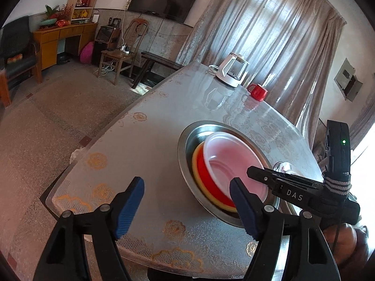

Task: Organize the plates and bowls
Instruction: 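Move both grippers to the rim of the steel basin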

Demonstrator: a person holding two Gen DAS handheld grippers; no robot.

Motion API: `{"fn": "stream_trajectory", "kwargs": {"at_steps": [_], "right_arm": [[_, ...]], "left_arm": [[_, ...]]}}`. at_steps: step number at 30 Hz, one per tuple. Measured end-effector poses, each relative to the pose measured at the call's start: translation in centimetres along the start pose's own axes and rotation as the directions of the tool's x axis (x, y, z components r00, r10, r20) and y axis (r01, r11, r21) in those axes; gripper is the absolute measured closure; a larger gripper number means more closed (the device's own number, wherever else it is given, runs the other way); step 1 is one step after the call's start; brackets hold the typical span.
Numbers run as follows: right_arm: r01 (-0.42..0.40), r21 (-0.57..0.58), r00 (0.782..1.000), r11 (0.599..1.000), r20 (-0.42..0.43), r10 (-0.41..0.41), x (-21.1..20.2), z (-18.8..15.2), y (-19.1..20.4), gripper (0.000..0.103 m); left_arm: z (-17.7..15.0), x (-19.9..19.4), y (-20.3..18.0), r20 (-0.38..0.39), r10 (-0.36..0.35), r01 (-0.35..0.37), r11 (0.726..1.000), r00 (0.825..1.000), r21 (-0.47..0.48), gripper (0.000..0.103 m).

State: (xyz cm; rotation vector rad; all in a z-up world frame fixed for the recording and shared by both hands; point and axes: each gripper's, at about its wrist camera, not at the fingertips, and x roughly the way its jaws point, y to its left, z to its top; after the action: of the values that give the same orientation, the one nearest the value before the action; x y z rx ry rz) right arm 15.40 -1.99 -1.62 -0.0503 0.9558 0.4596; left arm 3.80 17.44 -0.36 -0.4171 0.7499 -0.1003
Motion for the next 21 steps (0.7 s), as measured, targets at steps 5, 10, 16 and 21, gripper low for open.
{"fn": "stream_trajectory", "kwargs": {"at_steps": [5, 10, 16, 21], "right_arm": [[0.068, -0.032, 0.997, 0.997, 0.022, -0.068, 0.2, -0.4, 0.4, 0.092], [0.055, -0.011, 0.998, 0.998, 0.021, -0.054, 0.2, -0.2, 0.1, 0.092], [-0.031, 0.059, 0.998, 0.998, 0.051, 0.028, -0.6, 0.0, -0.6, 0.075], [-0.092, 0.148, 0.993, 0.985, 0.093, 0.078, -1.8, -0.2, -2.5, 0.072]], "left_arm": [[-0.2, 0.1, 0.3, 0.005, 0.037, -0.037, 0.999, 0.999, -0.003, 0.032], [-0.2, 0.6, 0.9, -0.022, 0.062, -0.062, 0.998, 0.998, -0.017, 0.045], [-0.2, 0.6, 1.2, -0.022, 0.052, -0.053, 0.998, 0.998, -0.019, 0.049], [0.1, 1.0, 1.2, -0.027, 0.027, -0.028, 0.999, 0.999, -0.034, 0.056]]}}
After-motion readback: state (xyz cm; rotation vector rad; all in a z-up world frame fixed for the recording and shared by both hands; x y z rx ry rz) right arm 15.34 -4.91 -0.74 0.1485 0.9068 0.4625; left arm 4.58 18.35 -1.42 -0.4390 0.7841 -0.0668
